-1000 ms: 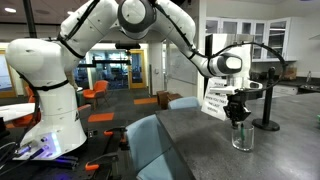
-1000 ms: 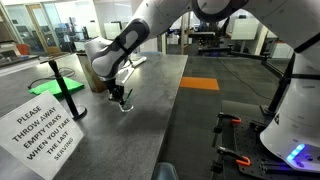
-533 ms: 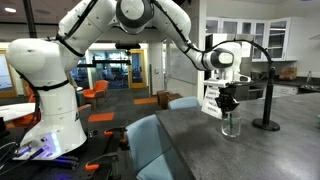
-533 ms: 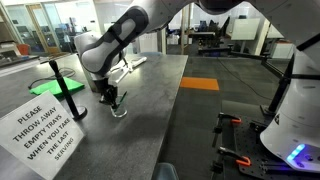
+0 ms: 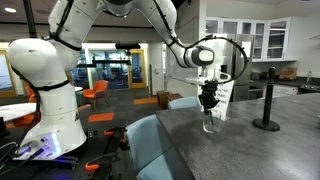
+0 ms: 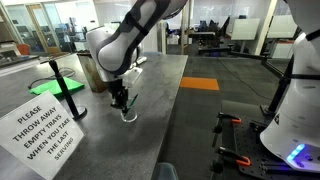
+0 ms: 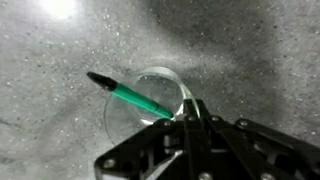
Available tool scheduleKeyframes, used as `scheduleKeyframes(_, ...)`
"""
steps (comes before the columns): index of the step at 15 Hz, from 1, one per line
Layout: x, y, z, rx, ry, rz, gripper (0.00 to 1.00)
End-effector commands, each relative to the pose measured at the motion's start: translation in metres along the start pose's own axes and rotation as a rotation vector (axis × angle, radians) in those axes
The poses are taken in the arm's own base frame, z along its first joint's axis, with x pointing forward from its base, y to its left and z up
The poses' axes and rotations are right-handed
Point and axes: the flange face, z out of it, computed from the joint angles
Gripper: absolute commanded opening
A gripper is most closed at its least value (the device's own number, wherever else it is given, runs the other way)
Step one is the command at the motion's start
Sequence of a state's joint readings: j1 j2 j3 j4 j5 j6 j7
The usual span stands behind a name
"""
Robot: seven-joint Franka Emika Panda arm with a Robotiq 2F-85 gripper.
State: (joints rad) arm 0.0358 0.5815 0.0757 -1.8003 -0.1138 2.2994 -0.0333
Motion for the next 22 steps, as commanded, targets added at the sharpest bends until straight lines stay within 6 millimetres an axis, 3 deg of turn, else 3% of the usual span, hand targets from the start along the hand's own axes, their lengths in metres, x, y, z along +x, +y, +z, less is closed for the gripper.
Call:
scheduleKeyframes(1,-0.043,-0.004,-0.003,0.012,0.043,0.038,0.01)
scheduleKeyframes(8,-0.079,-0.005,0.006,-0.005,0.029,0.047,0.01)
scheduleKeyframes(13,-0.082,-0.002,0.021,-0.022,-0.002,0.058,0.01)
scheduleKeyframes(19,-0.081,0.001,0.025,-0.043,0.033,0.042,0.02)
scheduleKeyframes(21,-0.08,0.003,0.027,-0.055,0.045,0.037,0.08)
scheduleKeyframes(22,-0.08,0.004,0.029,-0.059,0.046,0.039,0.02)
